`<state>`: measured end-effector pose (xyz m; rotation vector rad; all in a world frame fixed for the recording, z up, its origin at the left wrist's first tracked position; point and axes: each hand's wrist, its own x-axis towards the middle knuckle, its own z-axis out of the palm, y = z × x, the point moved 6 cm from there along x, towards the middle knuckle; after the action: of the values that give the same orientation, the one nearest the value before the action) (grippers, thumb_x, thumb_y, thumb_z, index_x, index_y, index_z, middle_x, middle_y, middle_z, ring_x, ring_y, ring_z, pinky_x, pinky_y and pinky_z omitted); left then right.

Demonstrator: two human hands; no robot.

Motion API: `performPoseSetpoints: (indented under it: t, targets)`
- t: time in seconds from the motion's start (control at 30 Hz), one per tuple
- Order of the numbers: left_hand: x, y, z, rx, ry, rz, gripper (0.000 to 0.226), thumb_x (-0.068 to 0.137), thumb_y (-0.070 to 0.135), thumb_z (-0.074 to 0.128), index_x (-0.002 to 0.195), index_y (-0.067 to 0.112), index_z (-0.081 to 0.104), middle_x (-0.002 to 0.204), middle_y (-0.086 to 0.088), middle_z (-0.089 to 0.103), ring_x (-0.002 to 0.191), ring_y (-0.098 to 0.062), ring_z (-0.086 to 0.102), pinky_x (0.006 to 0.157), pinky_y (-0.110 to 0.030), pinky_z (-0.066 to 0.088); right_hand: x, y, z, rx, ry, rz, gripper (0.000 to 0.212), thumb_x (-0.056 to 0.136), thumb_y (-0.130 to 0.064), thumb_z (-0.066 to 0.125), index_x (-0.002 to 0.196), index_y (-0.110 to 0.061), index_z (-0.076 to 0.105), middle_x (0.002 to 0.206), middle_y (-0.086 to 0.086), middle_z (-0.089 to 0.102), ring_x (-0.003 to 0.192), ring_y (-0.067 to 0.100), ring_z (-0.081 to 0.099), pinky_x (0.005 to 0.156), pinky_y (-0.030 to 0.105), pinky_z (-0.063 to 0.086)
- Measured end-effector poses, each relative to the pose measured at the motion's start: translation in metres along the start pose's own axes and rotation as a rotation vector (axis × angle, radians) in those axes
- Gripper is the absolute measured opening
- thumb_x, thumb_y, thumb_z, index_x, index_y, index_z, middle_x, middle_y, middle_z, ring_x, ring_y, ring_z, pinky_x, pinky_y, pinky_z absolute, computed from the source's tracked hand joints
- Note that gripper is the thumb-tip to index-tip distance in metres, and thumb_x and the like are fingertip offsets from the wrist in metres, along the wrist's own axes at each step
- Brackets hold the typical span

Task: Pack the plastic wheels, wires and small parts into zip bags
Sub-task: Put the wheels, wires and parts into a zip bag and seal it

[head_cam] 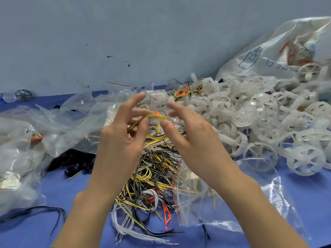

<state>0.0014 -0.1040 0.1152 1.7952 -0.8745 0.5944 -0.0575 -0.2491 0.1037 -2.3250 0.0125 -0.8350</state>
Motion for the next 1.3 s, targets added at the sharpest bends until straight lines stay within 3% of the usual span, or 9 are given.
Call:
performPoseSetpoints:
  t: [0.1,0.27,0.4,0.53,0.67,0.73,0.87,1.07,1.3]
  targets:
    - [-0.002,0.022,-0.002,-0.038,0.067,0.089,0.040,0.098,0.027,0.057,0.135,0.037,0.046,0.106,0.022,0.067,0.093,0.000,0.066,0.073,-0.010,0.047,0.001,-0.005,0.004,0.226,-0.024,0.019,0.028,0.105,-0.036,0.041,0.109,-0.020,0.063,0.094,-0.004,0.071,0.088,0.013,0.066,0.078,0.041,0.050]
    - [-0.009,0.030,0.015,-0.162,-0.020,-0.004,0.026,0.106,0.031,0.038,0.120,0.028,0.059,0.087,0.013,0.065,0.087,-0.008,0.066,0.075,-0.035,0.055,0.000,-0.007,0.005,0.648,0.066,0.107,0.028,0.107,-0.026,0.041,0.102,-0.010,0.063,0.093,0.000,0.069,0.094,0.021,0.067,0.088,0.053,0.052]
    - [-0.011,0.023,0.021,-0.287,-0.018,-0.129,0.025,0.106,0.032,0.035,0.110,0.026,0.059,0.095,0.014,0.067,0.094,-0.008,0.065,0.081,-0.032,0.055,-0.005,-0.008,0.014,0.769,0.070,0.148,0.025,0.106,-0.024,0.044,0.104,-0.017,0.067,0.094,-0.007,0.072,0.094,0.010,0.068,0.081,0.033,0.054]
    - [-0.020,0.012,0.032,-0.217,0.008,-0.251,0.028,0.105,0.039,0.032,0.099,0.022,0.054,0.089,0.010,0.063,0.082,-0.006,0.061,0.070,-0.028,0.047,-0.009,-0.003,0.023,0.834,0.124,0.211,0.025,0.105,-0.022,0.045,0.102,-0.013,0.068,0.099,0.003,0.073,0.095,0.014,0.066,0.086,0.038,0.055]
    - [-0.030,0.004,0.044,-0.154,0.000,-0.360,0.023,0.103,0.041,0.032,0.097,0.024,0.046,0.080,0.007,0.062,0.067,-0.012,0.060,0.066,-0.045,0.049,-0.011,0.003,0.029,0.962,0.144,0.324,0.025,0.105,-0.020,0.045,0.097,-0.016,0.069,0.092,0.004,0.072,0.083,0.010,0.065,0.066,0.025,0.055]
    - [-0.032,0.002,0.050,-0.147,-0.075,-0.371,0.025,0.103,0.043,0.032,0.092,0.026,0.046,0.068,0.003,0.060,0.060,-0.023,0.060,0.059,-0.050,0.050,-0.010,0.009,0.026,0.959,0.174,0.354,0.025,0.104,-0.023,0.047,0.093,-0.020,0.069,0.088,-0.002,0.069,0.081,0.009,0.061,0.065,0.025,0.052]
    - [-0.030,0.002,0.050,-0.173,-0.183,-0.308,0.030,0.104,0.038,0.039,0.084,0.022,0.055,0.059,0.009,0.052,0.052,-0.014,0.045,0.051,-0.037,0.037,-0.005,0.020,0.017,0.926,0.109,0.394,0.025,0.104,-0.020,0.047,0.096,-0.019,0.070,0.092,-0.003,0.074,0.091,0.011,0.067,0.087,0.031,0.055]
    - [-0.024,-0.016,0.037,-0.299,-0.283,-0.380,0.028,0.095,0.043,0.053,0.087,0.021,0.068,0.059,0.006,0.050,0.046,-0.011,0.040,0.044,-0.026,0.030,-0.006,0.034,-0.001,0.762,-0.074,0.424,0.020,0.103,-0.017,0.049,0.106,-0.015,0.070,0.101,0.004,0.076,0.097,0.019,0.071,0.087,0.032,0.059]
    - [-0.021,-0.024,0.025,-0.293,-0.252,-0.411,0.016,0.094,0.033,0.060,0.099,0.028,0.074,0.069,0.008,0.065,0.048,-0.006,0.048,0.043,-0.019,0.036,-0.010,0.039,-0.012,0.639,-0.091,0.368,0.018,0.102,-0.015,0.052,0.102,-0.021,0.069,0.078,-0.008,0.073,0.069,0.005,0.068,0.073,0.026,0.058]
